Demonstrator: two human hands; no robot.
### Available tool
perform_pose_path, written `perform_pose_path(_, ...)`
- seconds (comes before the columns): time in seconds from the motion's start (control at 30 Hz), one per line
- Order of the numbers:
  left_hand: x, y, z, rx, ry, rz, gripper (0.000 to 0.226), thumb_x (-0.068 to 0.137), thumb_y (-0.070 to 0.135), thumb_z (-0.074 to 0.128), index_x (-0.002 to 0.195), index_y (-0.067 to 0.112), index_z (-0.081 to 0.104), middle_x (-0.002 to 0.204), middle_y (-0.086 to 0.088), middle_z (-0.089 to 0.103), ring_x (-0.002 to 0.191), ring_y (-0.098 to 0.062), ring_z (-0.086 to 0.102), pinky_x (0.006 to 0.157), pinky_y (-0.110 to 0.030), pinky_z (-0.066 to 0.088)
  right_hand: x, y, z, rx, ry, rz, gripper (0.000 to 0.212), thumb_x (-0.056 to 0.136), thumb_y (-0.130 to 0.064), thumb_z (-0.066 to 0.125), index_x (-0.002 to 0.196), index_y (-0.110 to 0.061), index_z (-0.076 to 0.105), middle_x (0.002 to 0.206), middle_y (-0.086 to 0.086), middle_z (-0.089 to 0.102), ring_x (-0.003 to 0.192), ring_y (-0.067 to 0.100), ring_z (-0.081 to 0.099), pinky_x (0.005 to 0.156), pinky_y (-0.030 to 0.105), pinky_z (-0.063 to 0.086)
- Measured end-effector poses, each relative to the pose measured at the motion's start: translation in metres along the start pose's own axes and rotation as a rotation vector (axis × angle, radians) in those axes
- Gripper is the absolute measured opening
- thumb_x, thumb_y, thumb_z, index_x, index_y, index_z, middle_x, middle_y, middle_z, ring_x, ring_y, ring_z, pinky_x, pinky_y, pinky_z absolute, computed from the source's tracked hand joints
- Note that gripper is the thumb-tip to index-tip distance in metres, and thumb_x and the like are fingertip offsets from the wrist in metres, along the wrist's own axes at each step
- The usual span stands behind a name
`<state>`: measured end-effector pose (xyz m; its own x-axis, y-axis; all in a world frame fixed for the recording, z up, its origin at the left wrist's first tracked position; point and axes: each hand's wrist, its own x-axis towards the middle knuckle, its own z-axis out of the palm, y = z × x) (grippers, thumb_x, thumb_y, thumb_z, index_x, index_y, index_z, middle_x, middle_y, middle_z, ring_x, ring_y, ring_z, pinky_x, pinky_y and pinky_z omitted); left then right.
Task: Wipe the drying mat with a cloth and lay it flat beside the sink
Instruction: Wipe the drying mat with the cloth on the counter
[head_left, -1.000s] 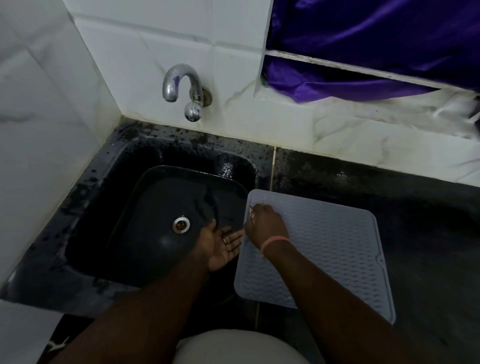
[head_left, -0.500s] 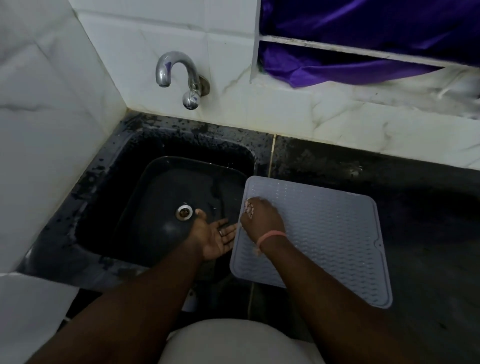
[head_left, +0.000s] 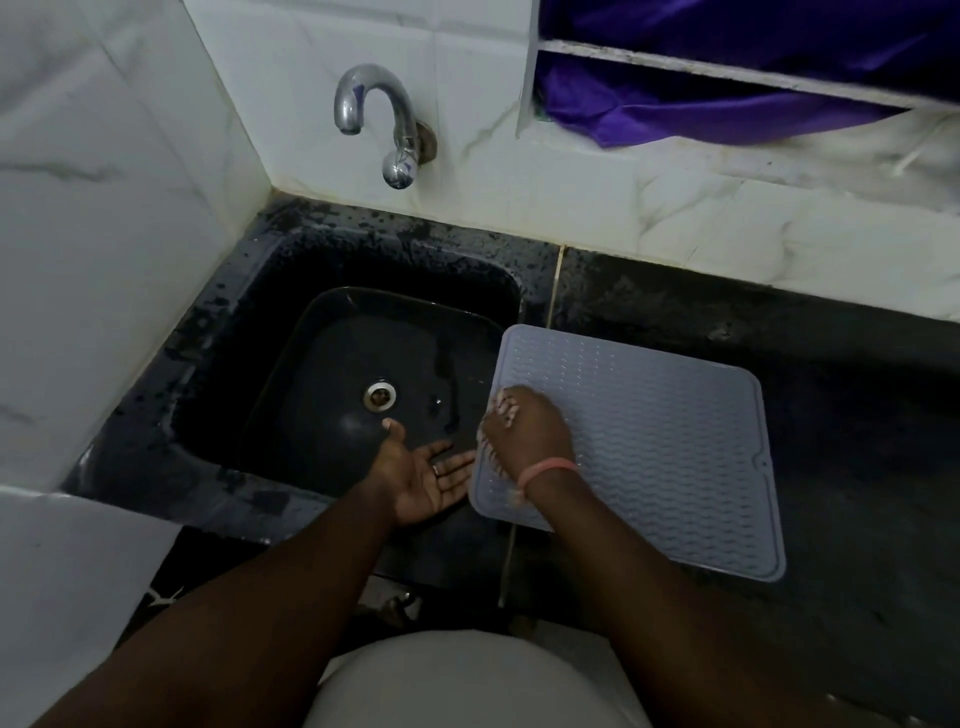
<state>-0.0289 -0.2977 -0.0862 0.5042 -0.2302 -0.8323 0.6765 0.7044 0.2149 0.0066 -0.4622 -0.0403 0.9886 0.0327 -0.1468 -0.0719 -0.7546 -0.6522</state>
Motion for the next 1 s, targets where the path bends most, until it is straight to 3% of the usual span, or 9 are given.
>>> perform_pose_path(0.13,-0.013,0.008,-0.003,0.089,-0.037,-0.059,0.109,0.075,0.092,0.021,0.147,0.011,0.036,0.12,-0.026,0.066,0.113,-0.039,0.064,0.09,-0.051,0.052,-0.015,0.001,0.016,-0.215,0.014,0.012,0.024,0.092,-0.029,0.055,0.108,-0.014,0.062,0.107,0.005,0.061,0.097,0.024,0.061,0.087,0.037,0.052)
perform_pose_path(0.27,-0.015,0.007,-0.005,0.134,-0.031,-0.069,0.113,0.073,0.093,0.02,0.14,0.006,0.046,0.084,-0.014,0.064,0.065,-0.026,0.063,0.06,-0.04,0.057,-0.059,-0.01,0.055,-0.446,0.108,-0.155,0.041,0.082,-0.019,0.073,0.118,-0.003,0.065,0.116,0.019,0.065,0.098,0.036,0.066,0.084,0.042,0.054)
perform_pose_path(0.33,-0.016,0.005,-0.006,0.154,-0.027,-0.065,0.11,0.075,0.092,0.02,0.136,0.005,0.05,0.083,-0.014,0.067,0.057,-0.024,0.062,0.053,-0.035,0.056,-0.061,-0.019,0.057,-0.33,0.007,-0.107,0.032,0.086,-0.023,0.066,0.115,-0.009,0.065,0.114,0.015,0.064,0.098,0.032,0.063,0.085,0.038,0.05)
perform_pose_path(0.43,-0.017,0.0,-0.006,0.136,-0.053,-0.038,0.102,0.081,0.087,0.022,0.141,0.007,0.046,0.116,-0.021,0.066,0.082,-0.031,0.069,0.081,-0.043,0.056,-0.062,-0.019,0.036,0.001,0.117,0.113,0.009,0.089,-0.023,0.061,0.091,-0.015,0.065,0.091,0.003,0.063,0.082,0.016,0.057,0.074,0.028,0.046)
perform_pose_path(0.53,-0.018,-0.009,-0.005,0.141,-0.062,0.003,0.093,0.088,0.08,0.028,0.148,0.009,0.039,0.132,-0.024,0.058,0.117,-0.034,0.06,0.102,-0.045,0.048,-0.072,0.003,0.014,-0.022,0.399,0.294,0.019,0.091,-0.025,0.063,0.106,-0.012,0.062,0.098,0.004,0.057,0.086,0.02,0.055,0.077,0.029,0.044)
perform_pose_path(0.7,-0.029,-0.023,0.006,0.259,-0.024,0.14,0.077,0.097,0.064,0.037,0.15,0.007,0.037,0.139,-0.019,0.055,0.119,-0.028,0.058,0.104,-0.039,0.045,-0.102,0.016,0.036,-0.042,0.51,0.424,0.034,0.088,-0.022,0.068,0.115,-0.005,0.057,0.111,0.018,0.059,0.093,0.036,0.062,0.079,0.037,0.048)
perform_pose_path(0.83,-0.038,-0.032,0.015,0.399,-0.024,0.218,0.068,0.103,0.055,0.033,0.151,0.007,0.033,0.119,-0.013,0.063,0.099,-0.023,0.062,0.098,-0.039,0.046,-0.106,-0.011,0.055,0.181,0.366,0.306,0.031,0.082,-0.027,0.073,0.107,-0.012,0.06,0.103,0.008,0.065,0.092,0.024,0.062,0.083,0.035,0.052)
perform_pose_path(0.9,-0.037,-0.032,0.018,0.458,-0.023,0.243,0.066,0.104,0.053,0.031,0.151,0.008,0.032,0.12,-0.013,0.063,0.097,-0.023,0.062,0.095,-0.037,0.046,-0.103,-0.012,0.043,0.333,0.415,0.344,0.029,0.08,-0.027,0.077,0.101,-0.015,0.062,0.097,0.003,0.067,0.091,0.018,0.063,0.084,0.028,0.051)
perform_pose_path(1.0,-0.035,-0.03,0.019,0.61,-0.045,0.3,0.05,0.104,0.05,0.036,0.133,0.014,0.054,0.123,-0.013,0.065,0.096,-0.02,0.065,0.084,-0.034,0.051,-0.102,0.021,-0.001,0.369,0.601,0.468,0.03,0.078,-0.02,0.078,0.099,-0.015,0.058,0.096,0.004,0.064,0.09,0.02,0.061,0.078,0.023,0.044)
